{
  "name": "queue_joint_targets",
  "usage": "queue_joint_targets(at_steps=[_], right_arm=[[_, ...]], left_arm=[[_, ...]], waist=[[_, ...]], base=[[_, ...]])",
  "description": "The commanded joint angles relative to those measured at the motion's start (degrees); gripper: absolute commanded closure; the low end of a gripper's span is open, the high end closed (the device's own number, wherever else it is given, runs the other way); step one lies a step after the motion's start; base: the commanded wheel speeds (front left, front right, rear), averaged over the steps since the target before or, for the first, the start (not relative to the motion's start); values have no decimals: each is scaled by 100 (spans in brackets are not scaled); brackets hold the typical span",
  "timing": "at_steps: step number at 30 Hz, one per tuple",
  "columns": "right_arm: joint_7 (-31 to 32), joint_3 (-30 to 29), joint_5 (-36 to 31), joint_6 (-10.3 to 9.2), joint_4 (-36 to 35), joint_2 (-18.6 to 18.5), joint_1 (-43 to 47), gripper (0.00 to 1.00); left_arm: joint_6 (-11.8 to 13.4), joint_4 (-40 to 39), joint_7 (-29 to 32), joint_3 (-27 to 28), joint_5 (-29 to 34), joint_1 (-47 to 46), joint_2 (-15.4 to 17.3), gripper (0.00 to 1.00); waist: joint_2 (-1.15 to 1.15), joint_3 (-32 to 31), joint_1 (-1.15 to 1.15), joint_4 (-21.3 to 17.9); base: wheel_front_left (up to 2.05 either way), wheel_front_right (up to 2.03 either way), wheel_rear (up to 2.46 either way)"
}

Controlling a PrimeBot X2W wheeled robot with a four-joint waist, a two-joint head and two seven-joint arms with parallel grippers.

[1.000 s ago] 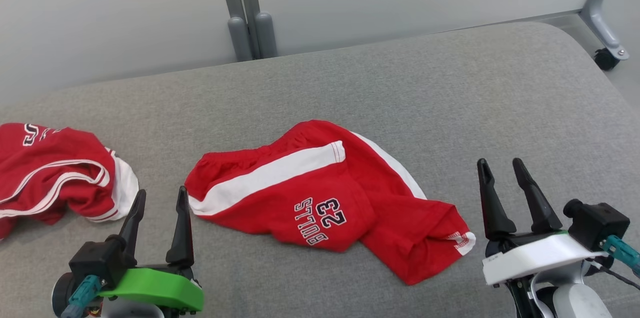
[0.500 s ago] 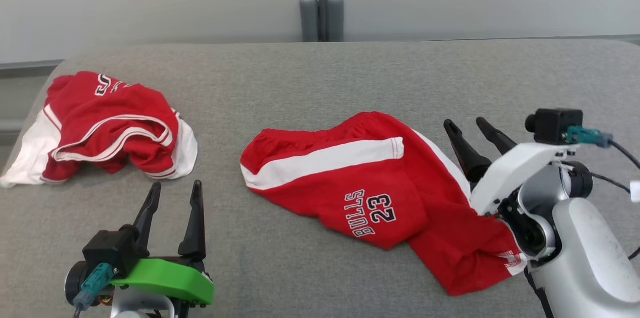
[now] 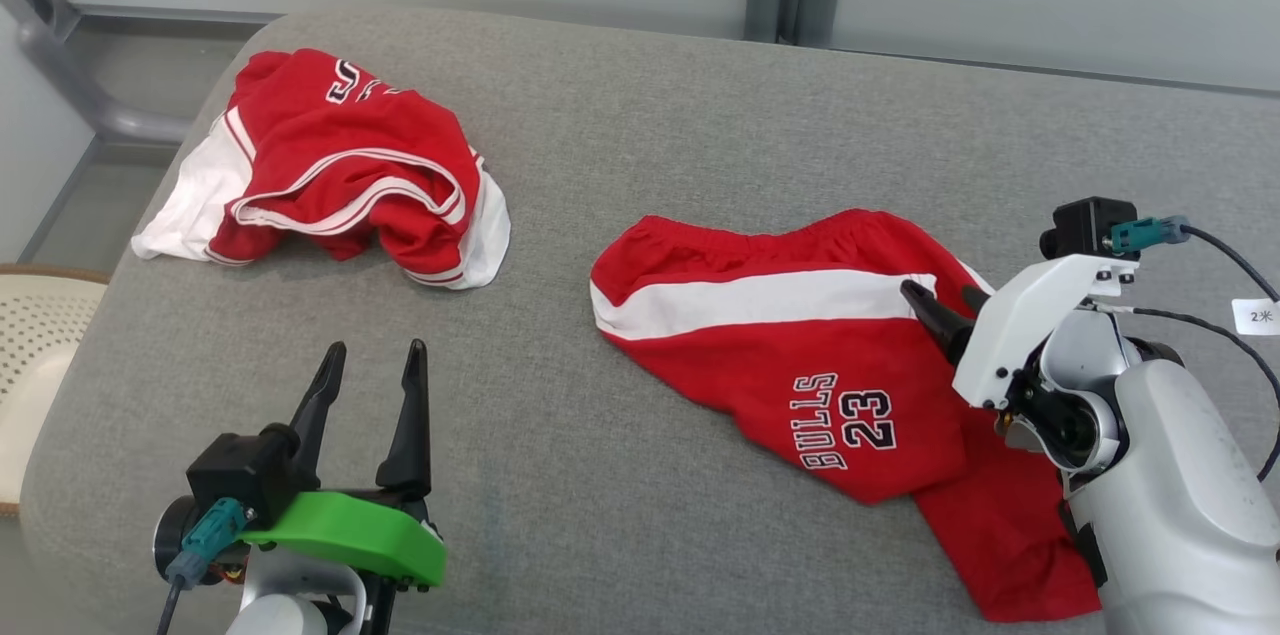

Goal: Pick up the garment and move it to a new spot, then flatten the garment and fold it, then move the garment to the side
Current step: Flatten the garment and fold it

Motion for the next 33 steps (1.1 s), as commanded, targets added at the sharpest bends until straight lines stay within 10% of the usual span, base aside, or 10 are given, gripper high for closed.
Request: queue_joint_targets(at_steps=[1, 15, 17, 18, 33], right_arm=[[-9, -19, -28, 0, 97, 16, -54, 0], [-534, 50, -59, 0, 862, -24, -291, 1], [-674, 132, -8, 0, 869, -18, -329, 77], [-742, 170, 27, 0, 863, -21, -344, 100], [-1586, 826, 488, 0, -173, -331, 52, 100]], left_arm=[[-37, 34, -27, 16, -37, -109, 8, 0], [-38, 169, -32, -9, -89, -276, 30, 0], [-32, 177, -37, -6, -88, -299, 42, 0], [-30, 183, -39, -6, -91, -297, 48, 0], [62, 170, 30, -9, -159, -47, 150, 0]], waist=[[0, 150, 0, 197], [0, 319, 0, 269], [0, 336, 0, 253], [0, 335, 0, 244], [0, -124, 0, -295]], base=[[0, 0, 0], [0, 0, 0], [0, 0, 0], [0, 0, 0], [0, 0, 0]])
